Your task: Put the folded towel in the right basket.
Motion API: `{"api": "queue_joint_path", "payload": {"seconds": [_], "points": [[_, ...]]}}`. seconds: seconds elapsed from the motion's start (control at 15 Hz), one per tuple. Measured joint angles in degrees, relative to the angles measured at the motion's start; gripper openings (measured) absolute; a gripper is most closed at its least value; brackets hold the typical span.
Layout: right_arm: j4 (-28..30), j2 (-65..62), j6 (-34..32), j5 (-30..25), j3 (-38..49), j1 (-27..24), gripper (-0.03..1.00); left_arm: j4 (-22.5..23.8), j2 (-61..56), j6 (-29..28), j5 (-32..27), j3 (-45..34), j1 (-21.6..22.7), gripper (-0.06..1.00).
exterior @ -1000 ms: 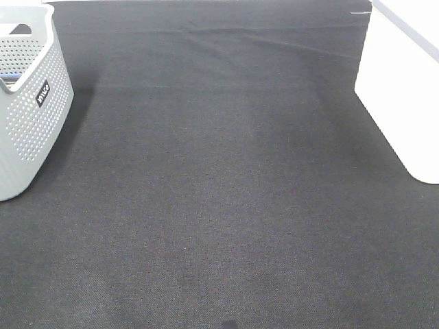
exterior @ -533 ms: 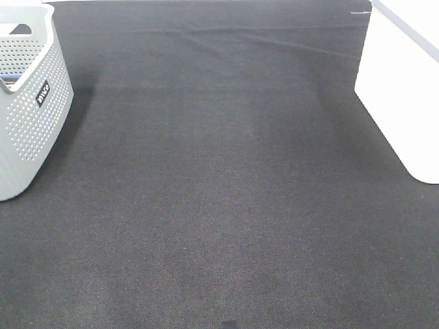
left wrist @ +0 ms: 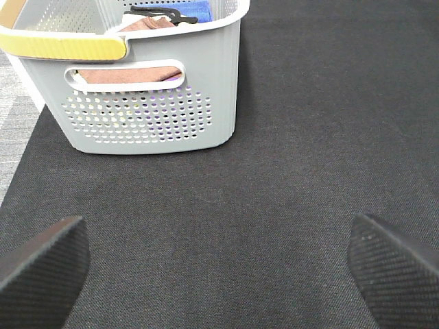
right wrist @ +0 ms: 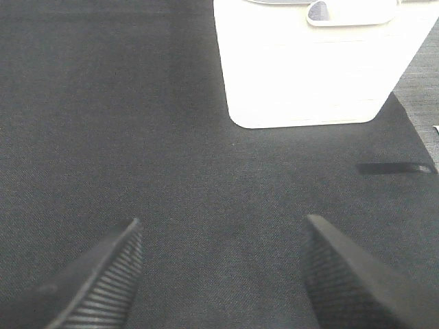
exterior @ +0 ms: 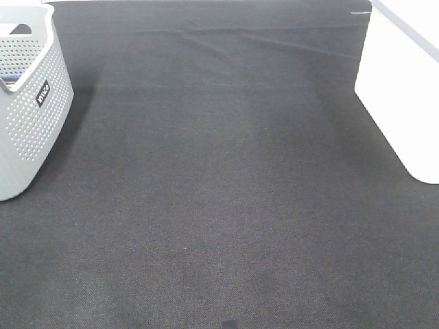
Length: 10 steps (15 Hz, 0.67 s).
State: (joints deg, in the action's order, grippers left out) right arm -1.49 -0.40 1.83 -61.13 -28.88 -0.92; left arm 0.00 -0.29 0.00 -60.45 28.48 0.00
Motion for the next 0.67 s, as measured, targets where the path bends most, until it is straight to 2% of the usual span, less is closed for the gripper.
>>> {"api": "queue_joint_path", "payload": {"seconds": [0.67], "points": [[0.0, 0.0, 0.0, 0.0, 0.0, 0.0, 0.63, 0.0, 0.0, 0.0, 0.0, 0.0, 0.0, 0.97]]}}
